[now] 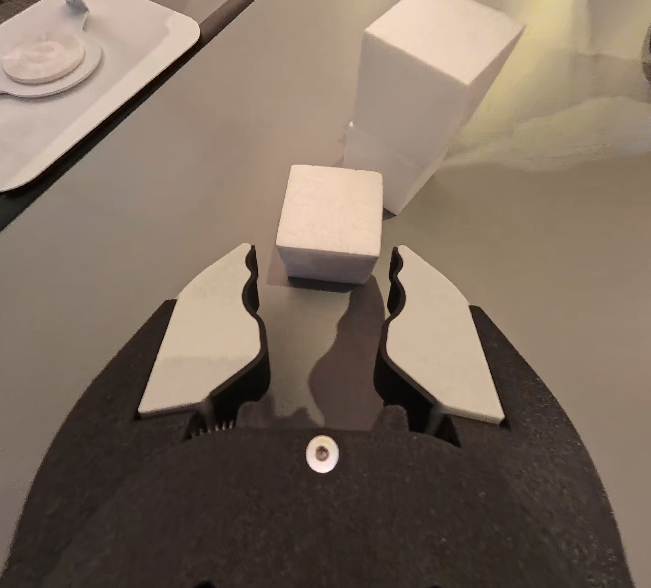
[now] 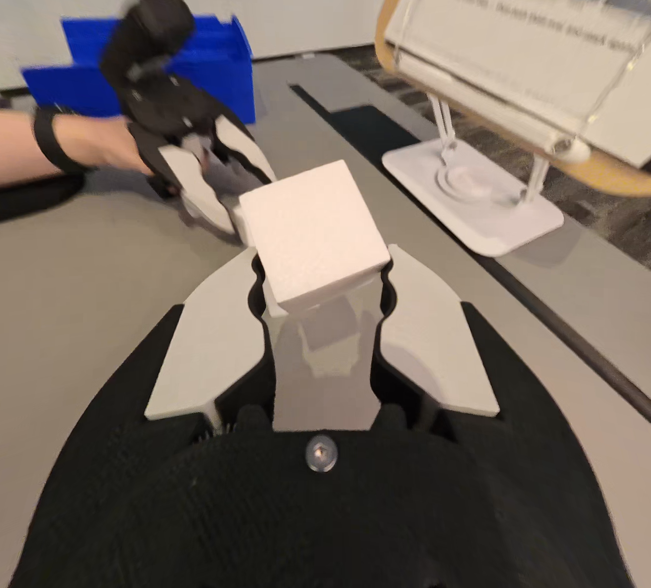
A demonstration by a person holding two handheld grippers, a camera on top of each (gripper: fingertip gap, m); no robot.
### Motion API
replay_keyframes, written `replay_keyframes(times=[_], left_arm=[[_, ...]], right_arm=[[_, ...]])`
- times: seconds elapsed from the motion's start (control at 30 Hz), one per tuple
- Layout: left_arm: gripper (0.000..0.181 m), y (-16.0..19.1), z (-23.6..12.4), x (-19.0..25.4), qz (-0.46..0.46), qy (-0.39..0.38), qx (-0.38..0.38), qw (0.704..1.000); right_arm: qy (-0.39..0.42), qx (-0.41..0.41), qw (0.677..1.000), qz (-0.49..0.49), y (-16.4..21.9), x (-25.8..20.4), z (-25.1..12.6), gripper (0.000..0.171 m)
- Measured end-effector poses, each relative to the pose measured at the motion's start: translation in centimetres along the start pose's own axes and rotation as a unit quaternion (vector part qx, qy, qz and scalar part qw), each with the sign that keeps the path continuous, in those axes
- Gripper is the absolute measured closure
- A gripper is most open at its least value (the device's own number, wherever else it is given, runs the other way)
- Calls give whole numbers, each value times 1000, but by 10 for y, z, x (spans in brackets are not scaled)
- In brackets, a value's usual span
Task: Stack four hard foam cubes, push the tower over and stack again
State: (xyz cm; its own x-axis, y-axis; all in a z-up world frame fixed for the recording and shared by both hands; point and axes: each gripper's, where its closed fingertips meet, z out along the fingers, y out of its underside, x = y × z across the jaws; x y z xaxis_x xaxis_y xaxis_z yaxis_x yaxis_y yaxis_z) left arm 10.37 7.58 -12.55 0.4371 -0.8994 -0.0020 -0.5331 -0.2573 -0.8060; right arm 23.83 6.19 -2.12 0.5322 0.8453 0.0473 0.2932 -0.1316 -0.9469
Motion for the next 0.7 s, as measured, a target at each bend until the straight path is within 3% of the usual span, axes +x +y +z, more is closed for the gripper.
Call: replay_keyframes(times=[0.13,0.27,0.7], left_arm=[[98,6,16,-3,-16,-4,-15,1000],[122,7,22,-3,10,-18,-24,999],[123,-18,-12,-15,-8,-39,49,998]], right_arm=[[5,-6,1000,1,-22,-24,21,106],[24,-58,998,-9,-11,-29,37,106],[34,-102,994,-20,5,-31,55,106]])
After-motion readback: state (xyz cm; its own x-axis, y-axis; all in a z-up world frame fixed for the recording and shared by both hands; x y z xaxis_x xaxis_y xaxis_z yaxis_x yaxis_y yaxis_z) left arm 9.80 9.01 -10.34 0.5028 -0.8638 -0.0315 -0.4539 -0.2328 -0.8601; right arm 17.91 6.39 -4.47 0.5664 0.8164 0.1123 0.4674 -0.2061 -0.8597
